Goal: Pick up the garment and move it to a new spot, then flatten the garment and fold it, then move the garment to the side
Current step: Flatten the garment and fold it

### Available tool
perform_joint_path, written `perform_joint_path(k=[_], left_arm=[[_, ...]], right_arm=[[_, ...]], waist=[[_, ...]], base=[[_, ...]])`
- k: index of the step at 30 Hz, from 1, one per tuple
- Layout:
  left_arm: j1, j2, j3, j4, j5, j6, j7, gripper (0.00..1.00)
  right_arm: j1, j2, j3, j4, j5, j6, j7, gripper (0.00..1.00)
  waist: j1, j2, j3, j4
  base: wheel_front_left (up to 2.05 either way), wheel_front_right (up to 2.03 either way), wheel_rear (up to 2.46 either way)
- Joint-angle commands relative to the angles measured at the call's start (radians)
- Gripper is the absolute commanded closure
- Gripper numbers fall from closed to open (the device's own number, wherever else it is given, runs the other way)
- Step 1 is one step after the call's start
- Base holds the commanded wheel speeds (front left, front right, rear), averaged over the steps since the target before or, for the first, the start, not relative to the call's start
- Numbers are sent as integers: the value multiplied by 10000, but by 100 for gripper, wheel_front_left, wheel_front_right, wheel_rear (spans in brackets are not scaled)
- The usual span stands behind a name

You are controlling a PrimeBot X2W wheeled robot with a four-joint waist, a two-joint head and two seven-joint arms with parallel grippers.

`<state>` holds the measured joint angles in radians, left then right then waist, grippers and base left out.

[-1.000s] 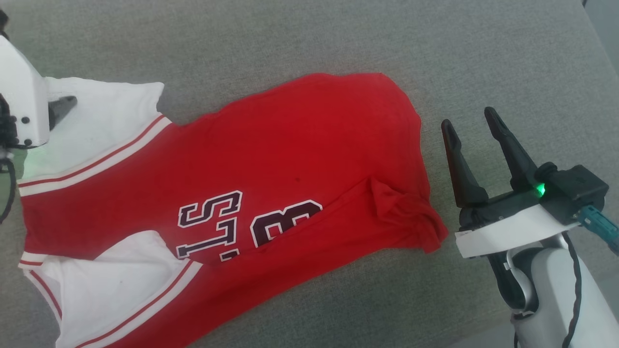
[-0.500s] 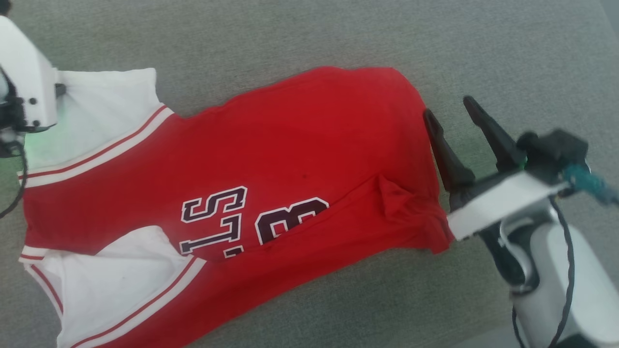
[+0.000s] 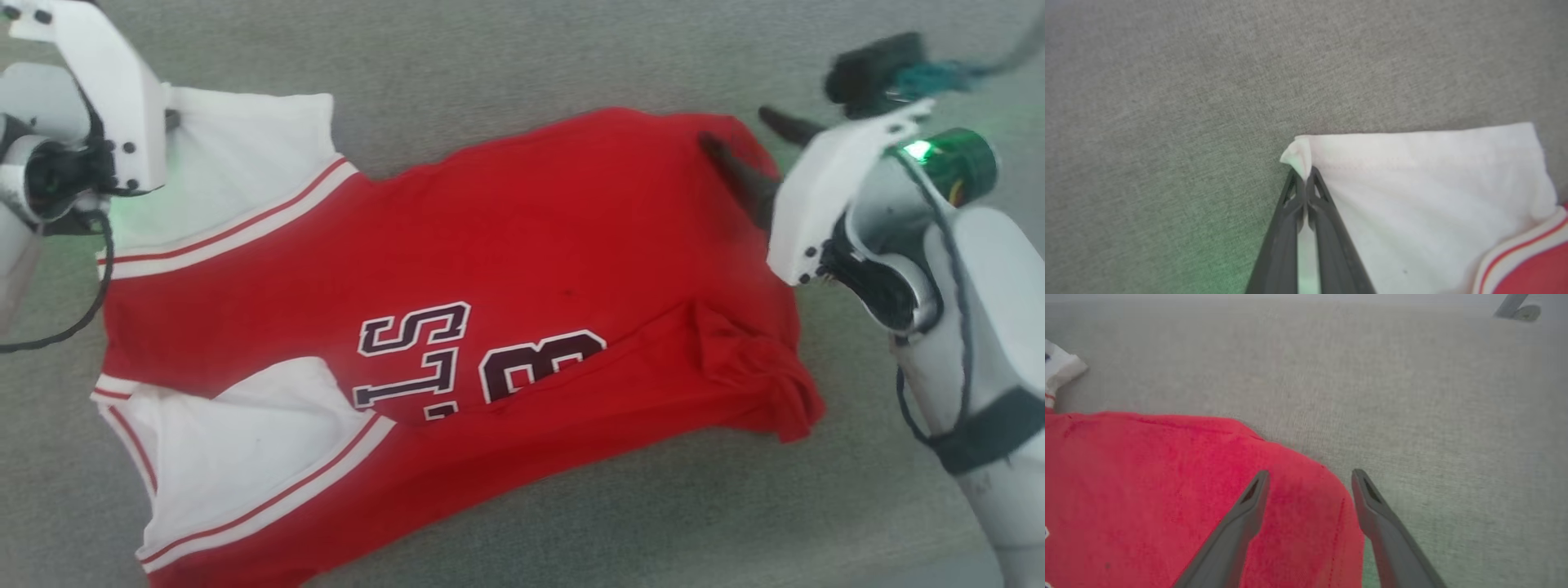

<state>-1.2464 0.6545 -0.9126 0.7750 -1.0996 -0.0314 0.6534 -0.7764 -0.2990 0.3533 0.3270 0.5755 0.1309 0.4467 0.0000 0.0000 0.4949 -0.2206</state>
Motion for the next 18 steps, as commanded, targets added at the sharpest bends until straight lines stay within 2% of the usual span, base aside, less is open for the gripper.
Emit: perform_joint_path(k=[1, 9, 10, 11, 12, 18], left_arm=[[154, -135, -137, 159, 83, -84, 9, 100], [-177, -528, -169, 666, 219, -392, -458, 100], [-218, -575, -169, 733, 216, -435, -514, 100], [-242, -618, -164, 802, 202, -464, -544, 100], [-269, -660, -185, 874, 229, -509, -612, 100], [-558, -850, -147, 1262, 203, -676, -956, 100]], right_arm=[[-293, -61, 194, 253, 128, -5, 381, 0], [-1551, -54, 1137, 1860, 981, -5, 2494, 0], [-1663, -68, 1268, 1997, 999, -5, 2697, 16], [-1763, -106, 1406, 2116, 1025, -5, 2859, 72], [-1832, -144, 1504, 2233, 1098, -5, 2972, 100], [-2161, -536, 1804, 2329, 1276, -13, 2505, 100]], waist=[[0, 0, 35, 103], [0, 0, 128, 308], [0, 0, 134, 327], [0, 0, 140, 346], [0, 0, 143, 372], [0, 0, -24, 656]], base=[[0, 0, 0], [0, 0, 0], [0, 0, 0], [0, 0, 0], [0, 0, 0], [0, 0, 0]])
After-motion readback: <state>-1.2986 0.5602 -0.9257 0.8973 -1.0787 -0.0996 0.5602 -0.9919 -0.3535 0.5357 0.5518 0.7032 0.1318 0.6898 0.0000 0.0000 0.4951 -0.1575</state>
